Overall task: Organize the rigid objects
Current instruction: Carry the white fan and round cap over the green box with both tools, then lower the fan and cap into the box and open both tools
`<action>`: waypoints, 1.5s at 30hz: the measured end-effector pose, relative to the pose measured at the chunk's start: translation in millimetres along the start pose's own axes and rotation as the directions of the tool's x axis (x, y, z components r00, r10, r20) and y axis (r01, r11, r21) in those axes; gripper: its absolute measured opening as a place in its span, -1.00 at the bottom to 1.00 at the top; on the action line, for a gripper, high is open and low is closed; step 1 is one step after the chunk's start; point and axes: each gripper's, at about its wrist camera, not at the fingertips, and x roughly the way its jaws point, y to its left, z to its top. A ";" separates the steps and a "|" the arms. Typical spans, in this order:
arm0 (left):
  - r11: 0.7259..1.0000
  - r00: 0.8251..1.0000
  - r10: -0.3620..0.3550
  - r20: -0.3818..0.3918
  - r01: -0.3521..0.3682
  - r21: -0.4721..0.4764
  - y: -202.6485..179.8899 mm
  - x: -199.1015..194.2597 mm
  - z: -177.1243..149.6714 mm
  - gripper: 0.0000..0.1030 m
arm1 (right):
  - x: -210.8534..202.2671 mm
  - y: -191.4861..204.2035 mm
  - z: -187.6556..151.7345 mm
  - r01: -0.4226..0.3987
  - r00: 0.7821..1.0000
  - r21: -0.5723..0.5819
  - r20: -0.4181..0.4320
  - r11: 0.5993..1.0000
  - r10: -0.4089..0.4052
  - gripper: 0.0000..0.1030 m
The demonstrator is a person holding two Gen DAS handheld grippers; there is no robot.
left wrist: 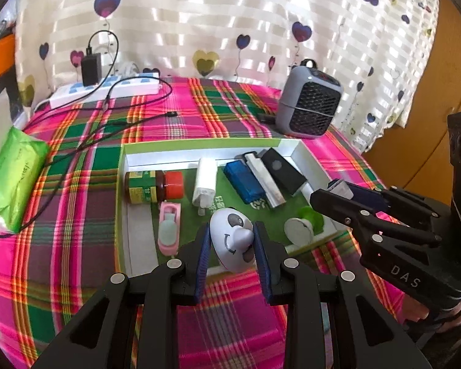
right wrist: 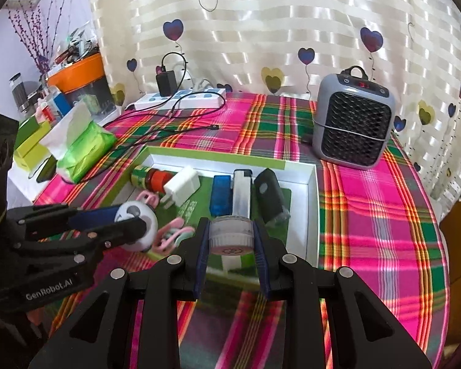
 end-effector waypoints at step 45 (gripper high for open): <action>0.999 0.999 0.053 -0.006 -0.053 -0.005 -2.2 3.5 -5.3 -0.41 | 21.4 -2.7 -7.0 0.027 0.999 0.041 -0.032 0.999 -0.025 -0.08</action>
